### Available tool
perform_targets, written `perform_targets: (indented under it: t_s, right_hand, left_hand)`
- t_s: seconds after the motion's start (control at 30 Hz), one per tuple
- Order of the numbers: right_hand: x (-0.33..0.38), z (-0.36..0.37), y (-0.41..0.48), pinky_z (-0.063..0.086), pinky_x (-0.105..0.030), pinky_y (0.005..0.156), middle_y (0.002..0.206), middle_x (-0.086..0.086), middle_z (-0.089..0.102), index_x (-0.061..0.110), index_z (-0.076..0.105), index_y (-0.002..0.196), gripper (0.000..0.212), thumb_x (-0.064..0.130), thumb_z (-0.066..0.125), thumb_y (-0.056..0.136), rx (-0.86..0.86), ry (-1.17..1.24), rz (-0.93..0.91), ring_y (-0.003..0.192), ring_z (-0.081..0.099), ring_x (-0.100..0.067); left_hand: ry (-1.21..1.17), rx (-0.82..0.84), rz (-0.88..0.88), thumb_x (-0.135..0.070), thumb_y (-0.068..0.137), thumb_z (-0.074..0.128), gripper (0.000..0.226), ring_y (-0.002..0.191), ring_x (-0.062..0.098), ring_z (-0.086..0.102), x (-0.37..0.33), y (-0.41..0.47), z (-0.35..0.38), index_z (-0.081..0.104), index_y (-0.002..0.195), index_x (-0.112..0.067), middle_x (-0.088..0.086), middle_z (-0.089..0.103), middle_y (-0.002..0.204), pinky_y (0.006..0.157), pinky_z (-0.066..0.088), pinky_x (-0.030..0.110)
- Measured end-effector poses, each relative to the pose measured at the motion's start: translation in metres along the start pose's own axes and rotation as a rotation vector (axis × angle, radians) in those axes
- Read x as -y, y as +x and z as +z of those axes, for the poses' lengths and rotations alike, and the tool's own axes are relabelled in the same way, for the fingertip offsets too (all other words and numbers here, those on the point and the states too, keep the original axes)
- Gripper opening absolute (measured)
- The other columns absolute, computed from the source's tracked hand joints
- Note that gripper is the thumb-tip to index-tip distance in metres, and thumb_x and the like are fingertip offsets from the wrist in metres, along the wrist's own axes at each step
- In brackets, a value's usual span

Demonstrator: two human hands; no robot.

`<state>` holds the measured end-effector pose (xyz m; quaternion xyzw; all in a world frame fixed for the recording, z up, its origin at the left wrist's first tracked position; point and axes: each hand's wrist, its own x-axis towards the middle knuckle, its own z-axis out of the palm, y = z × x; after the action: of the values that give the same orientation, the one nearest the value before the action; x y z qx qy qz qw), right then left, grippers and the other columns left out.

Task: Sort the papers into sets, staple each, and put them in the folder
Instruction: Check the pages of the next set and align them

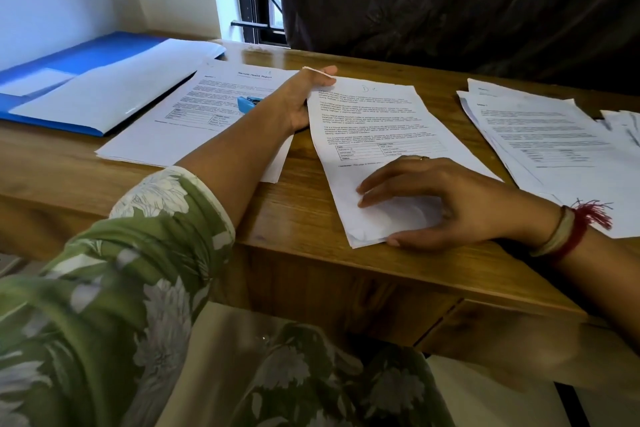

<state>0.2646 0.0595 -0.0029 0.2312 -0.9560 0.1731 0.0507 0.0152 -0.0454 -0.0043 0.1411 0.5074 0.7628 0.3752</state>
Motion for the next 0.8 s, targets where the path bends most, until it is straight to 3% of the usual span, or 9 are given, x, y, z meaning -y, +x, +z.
perform_targets:
  t_s: [0.17,0.3,0.4,0.47,0.53,0.6,0.63,0.7,0.8]
  right_hand:
    - [-0.006,0.004,0.001,0.032,-0.016,0.105,0.137,0.012,0.051,0.026,0.060,0.129,0.047,0.035,0.065,0.083,0.089,0.090,-0.004,0.130,0.043,-0.006]
    - [-0.008,-0.001,0.002,0.033,-0.017,0.107,0.136,0.010,0.053,0.026,0.061,0.126,0.048,0.043,0.068,0.082,0.115,0.180,0.057,0.130,0.043,-0.006]
    - [-0.021,-0.014,0.004,0.036,-0.020,0.108,0.134,0.008,0.053,0.027,0.060,0.125,0.054,0.052,0.068,0.078,-0.222,0.274,0.252,0.127,0.046,-0.003]
    - [-0.038,-0.024,0.008,0.040,-0.019,0.104,0.138,0.005,0.050,0.025,0.053,0.132,0.055,0.041,0.071,0.083,-0.563,0.351,0.491,0.121,0.049,-0.001]
    - [-0.062,-0.036,0.012,0.042,-0.022,0.099,0.141,-0.001,0.048,0.021,0.043,0.139,0.060,0.032,0.070,0.087,-0.751,0.383,0.778,0.121,0.051,-0.010]
    - [-0.084,-0.044,0.012,0.043,-0.034,0.099,0.140,-0.001,0.049,0.026,0.037,0.142,0.068,0.041,0.071,0.084,-0.725,0.468,0.993,0.123,0.052,-0.022]
    - [-0.090,-0.045,0.012,0.047,-0.036,0.095,0.136,0.000,0.053,0.027,0.038,0.141,0.069,0.042,0.071,0.083,-0.692,0.578,1.014,0.118,0.057,-0.024]
    - [-0.099,-0.044,0.011,0.055,-0.036,0.087,0.131,-0.004,0.061,0.017,0.044,0.139,0.059,0.032,0.069,0.086,-0.647,0.872,0.883,0.105,0.067,-0.023]
    - [-0.096,-0.041,0.009,0.053,-0.037,0.094,0.127,-0.006,0.064,0.012,0.052,0.135,0.039,0.016,0.054,0.096,-0.484,0.937,0.736,0.109,0.066,-0.024]
  left_hand:
    - [0.005,-0.030,0.014,0.006,0.093,0.049,0.035,0.099,0.034,0.067,0.001,0.001,0.001,0.057,0.118,-0.016,0.016,0.066,0.112,0.080,0.058,0.042]
    - [0.007,-0.051,0.015,0.006,0.093,0.049,0.033,0.102,0.034,0.065,0.001,0.001,0.001,0.058,0.115,-0.018,0.015,0.064,0.116,0.079,0.059,0.042]
    - [-0.020,-0.048,0.007,0.007,0.093,0.048,0.034,0.103,0.035,0.065,0.001,0.000,0.000,0.058,0.113,-0.018,0.016,0.062,0.120,0.081,0.058,0.044]
    - [-0.039,-0.021,0.008,0.006,0.092,0.049,0.033,0.104,0.035,0.065,0.000,0.000,0.000,0.058,0.112,-0.019,0.016,0.062,0.122,0.084,0.057,0.045]
    - [-0.039,0.010,0.014,0.004,0.093,0.050,0.032,0.106,0.034,0.065,-0.001,-0.003,0.000,0.055,0.116,-0.018,0.016,0.061,0.124,0.082,0.057,0.044]
    - [-0.051,0.057,0.024,0.003,0.093,0.051,0.037,0.112,0.036,0.062,-0.003,-0.004,0.000,0.051,0.124,-0.016,0.017,0.058,0.131,0.079,0.059,0.045]
    - [-0.065,0.070,0.029,0.003,0.092,0.050,0.040,0.114,0.037,0.060,-0.003,-0.004,-0.001,0.049,0.128,-0.015,0.018,0.056,0.133,0.077,0.059,0.045]
    - [-0.098,0.066,0.048,0.004,0.093,0.050,0.040,0.116,0.038,0.059,-0.005,-0.003,0.000,0.050,0.128,-0.015,0.018,0.056,0.133,0.075,0.059,0.047]
    - [-0.123,0.032,0.102,0.002,0.094,0.049,0.032,0.107,0.034,0.063,-0.006,-0.006,0.001,0.055,0.119,-0.018,0.016,0.061,0.125,0.076,0.058,0.047]
